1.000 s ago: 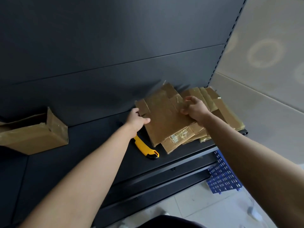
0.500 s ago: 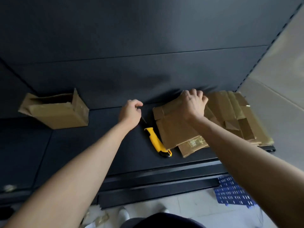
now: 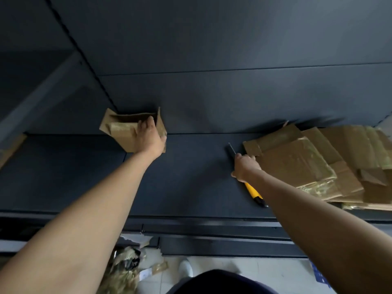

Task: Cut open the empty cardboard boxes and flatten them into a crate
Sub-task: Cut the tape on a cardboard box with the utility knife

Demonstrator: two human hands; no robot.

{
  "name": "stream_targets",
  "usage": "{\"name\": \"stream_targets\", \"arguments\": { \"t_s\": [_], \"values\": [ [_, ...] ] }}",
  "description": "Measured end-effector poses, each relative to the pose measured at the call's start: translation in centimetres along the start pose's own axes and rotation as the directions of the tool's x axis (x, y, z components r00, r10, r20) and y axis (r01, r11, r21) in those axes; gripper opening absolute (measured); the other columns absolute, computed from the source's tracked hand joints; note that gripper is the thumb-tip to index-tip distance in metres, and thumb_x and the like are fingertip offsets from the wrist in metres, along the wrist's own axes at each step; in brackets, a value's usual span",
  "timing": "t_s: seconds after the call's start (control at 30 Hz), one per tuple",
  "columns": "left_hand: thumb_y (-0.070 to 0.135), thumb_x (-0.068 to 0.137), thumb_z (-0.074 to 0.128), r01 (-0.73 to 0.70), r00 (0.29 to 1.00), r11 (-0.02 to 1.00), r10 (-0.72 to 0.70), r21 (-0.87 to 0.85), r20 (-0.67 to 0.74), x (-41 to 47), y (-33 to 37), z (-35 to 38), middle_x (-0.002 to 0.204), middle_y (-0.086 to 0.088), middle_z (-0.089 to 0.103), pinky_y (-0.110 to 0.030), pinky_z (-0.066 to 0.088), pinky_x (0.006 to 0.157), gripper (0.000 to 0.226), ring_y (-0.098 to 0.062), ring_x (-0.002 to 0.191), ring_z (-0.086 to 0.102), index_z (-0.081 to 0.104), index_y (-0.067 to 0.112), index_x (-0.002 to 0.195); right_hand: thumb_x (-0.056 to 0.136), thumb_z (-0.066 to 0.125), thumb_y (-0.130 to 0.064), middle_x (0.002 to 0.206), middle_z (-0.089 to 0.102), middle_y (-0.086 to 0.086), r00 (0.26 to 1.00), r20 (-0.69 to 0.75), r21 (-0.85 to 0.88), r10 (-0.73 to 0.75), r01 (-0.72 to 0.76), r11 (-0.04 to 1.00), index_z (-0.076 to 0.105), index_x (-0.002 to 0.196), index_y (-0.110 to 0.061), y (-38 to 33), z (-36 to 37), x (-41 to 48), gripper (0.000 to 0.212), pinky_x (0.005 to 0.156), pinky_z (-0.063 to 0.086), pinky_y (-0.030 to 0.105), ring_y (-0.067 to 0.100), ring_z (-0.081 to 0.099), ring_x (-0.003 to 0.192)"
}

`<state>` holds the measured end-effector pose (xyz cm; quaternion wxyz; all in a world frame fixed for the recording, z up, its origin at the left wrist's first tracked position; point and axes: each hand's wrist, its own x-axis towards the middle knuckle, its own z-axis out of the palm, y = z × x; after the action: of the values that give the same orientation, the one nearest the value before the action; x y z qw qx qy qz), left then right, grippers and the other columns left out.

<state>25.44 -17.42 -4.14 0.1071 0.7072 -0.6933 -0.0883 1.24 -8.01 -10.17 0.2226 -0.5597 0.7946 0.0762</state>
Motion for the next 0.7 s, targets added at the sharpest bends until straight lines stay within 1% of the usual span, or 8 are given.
{"name": "stream_targets", "arguments": {
  "t_s": [0.13,0.27,0.4,0.47,0.5,0.57,0.63,0.7],
  "values": [
    [0.037,0.09,0.057,-0.04,0.999,0.997,0.042,0.068,-0.018,0.5,-0.8,0.1,0.138,-0.014,0.04,-0.042,0.025,0.109,0.053,-0.033,0.129,0.031,0.045,0.006,0.132,0.085,0.059,0.0,0.135,0.042,0.019,0.999,-0.037,-0.109,0.023,-0.027,0.994,0.037,0.135,-0.002,-0.7,0.4,0.2,0.055,0.097,0.042,0.037,0.034,0.037,0.127],
    [0.037,0.094,0.05,0.024,1.0,0.996,-0.023,0.086,-0.008,0.3,-1.1,0.2,0.128,-0.013,0.045,-0.039,0.029,0.102,0.037,-0.032,0.121,0.032,0.06,0.006,0.112,0.088,0.056,-0.005,0.128,0.049,0.019,0.995,-0.036,-0.022,0.097,-0.097,0.995,0.048,0.128,-0.006,-1.3,0.8,0.4,0.041,0.093,0.044,0.036,0.034,0.042,0.122],
    [0.026,0.097,0.046,-0.004,0.999,0.989,-0.001,-0.145,-0.037,0.3,-0.7,-0.9,0.125,-0.012,0.049,-0.042,0.038,0.099,0.031,-0.031,0.115,0.045,0.062,0.001,0.105,0.093,0.049,-0.019,0.12,0.058,0.023,0.994,-0.079,0.224,0.076,-0.056,0.973,0.054,0.117,0.001,-2.5,-0.2,0.6,0.032,0.09,0.043,0.035,0.037,0.051,0.116],
    [0.024,0.092,0.05,-0.018,0.996,0.936,-0.014,-0.352,-0.088,0.4,0.2,-2.3,0.108,-0.012,0.057,-0.036,0.046,0.085,0.027,-0.027,0.094,0.055,0.064,0.0,0.094,0.092,0.047,-0.012,0.111,0.06,0.022,0.994,-0.075,0.396,0.083,-0.047,0.917,0.052,0.113,0.0,-3.0,-1.3,0.9,0.025,0.077,0.046,0.031,0.035,0.06,0.101],
    [0.022,0.089,0.053,-0.008,0.994,0.877,-0.044,-0.481,-0.098,0.5,0.6,-3.0,0.094,-0.011,0.059,-0.032,0.046,0.072,0.025,-0.024,0.081,0.055,0.063,0.0,0.086,0.092,0.046,-0.007,0.102,0.059,0.021,0.994,-0.059,0.522,0.093,-0.049,0.851,0.052,0.109,-0.003,-3.3,-1.9,1.1,0.019,0.067,0.047,0.029,0.033,0.062,0.086],
    [0.02,0.086,0.056,0.092,0.992,0.657,-0.129,-0.748,0.009,0.5,1.1,-4.2,0.078,-0.005,0.061,-0.031,0.045,0.06,0.018,-0.02,0.07,0.055,0.061,0.004,0.079,0.092,0.04,-0.004,0.084,0.053,0.016,0.992,-0.006,0.834,0.128,-0.065,0.548,0.052,0.093,-0.006,-3.6,-3.4,1.3,0.012,0.05,0.043,0.026,0.025,0.055,0.058],
    [0.018,0.09,0.059,0.274,0.962,0.35,-0.106,-0.896,0.252,0.3,1.0,-4.7,0.086,-0.004,0.066,-0.032,0.054,0.063,0.007,-0.019,0.08,0.062,0.062,0.013,0.087,0.094,0.045,-0.013,0.071,0.05,0.011,0.985,0.001,0.953,0.173,-0.053,0.297,0.052,0.082,-0.007,-3.2,-5.0,1.2,0.015,0.043,0.039,0.025,0.021,0.051,0.048],
    [0.015,0.094,0.056,0.435,0.9,0.117,-0.008,-0.893,0.437,0.0,0.4,-4.5,0.098,-0.008,0.066,-0.04,0.056,0.067,0.009,-0.022,0.09,0.064,0.059,0.011,0.101,0.092,0.056,-0.037,0.067,0.05,0.007,0.989,0.041,0.988,0.143,-0.062,0.143,0.057,0.083,-0.008,-2.5,-6.6,0.4,0.031,0.046,0.045,0.026,0.02,0.051,0.052]
  ]
}}
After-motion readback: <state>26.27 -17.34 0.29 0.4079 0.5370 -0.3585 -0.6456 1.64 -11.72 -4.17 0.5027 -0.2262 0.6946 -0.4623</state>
